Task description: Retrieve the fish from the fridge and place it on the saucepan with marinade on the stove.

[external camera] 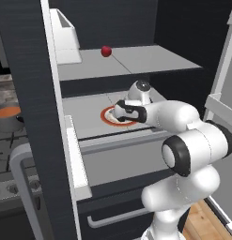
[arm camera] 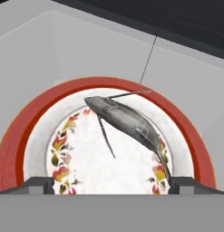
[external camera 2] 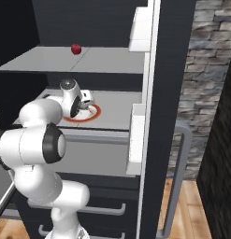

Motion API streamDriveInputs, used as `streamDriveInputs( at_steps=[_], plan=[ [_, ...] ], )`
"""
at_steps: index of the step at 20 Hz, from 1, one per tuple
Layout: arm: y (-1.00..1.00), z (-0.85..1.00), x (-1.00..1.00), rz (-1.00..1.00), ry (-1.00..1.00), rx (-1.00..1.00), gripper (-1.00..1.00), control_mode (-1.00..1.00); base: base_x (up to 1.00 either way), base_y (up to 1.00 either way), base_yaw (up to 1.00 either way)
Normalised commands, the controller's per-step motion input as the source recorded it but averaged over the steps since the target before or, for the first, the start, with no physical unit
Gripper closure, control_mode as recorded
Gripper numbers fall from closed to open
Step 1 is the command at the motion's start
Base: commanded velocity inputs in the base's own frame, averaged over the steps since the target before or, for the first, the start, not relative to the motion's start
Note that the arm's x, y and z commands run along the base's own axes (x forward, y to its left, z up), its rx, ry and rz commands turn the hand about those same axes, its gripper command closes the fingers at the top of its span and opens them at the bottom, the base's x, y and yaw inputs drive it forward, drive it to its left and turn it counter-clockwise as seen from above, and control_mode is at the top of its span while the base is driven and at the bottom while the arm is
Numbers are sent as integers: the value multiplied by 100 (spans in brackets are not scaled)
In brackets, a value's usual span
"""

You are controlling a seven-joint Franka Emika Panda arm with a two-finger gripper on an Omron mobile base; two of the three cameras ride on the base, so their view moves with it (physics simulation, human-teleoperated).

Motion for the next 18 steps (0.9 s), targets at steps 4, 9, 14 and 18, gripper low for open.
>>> streamDriveInputs(
  at_steps=[4, 9, 14, 18],
  plan=[
    [0, -15, 25, 0, 0, 0, -100, -100, 0, 0, 0],
    [0, 0, 35, 0, 0, 0, -100, -100, 0, 0, 0],
    [0, 0, 20, 0, 0, 0, -100, -100, 0, 0, 0],
    [1, -5, 21, 0, 0, 0, -100, -100, 0, 0, 0]
  ],
)
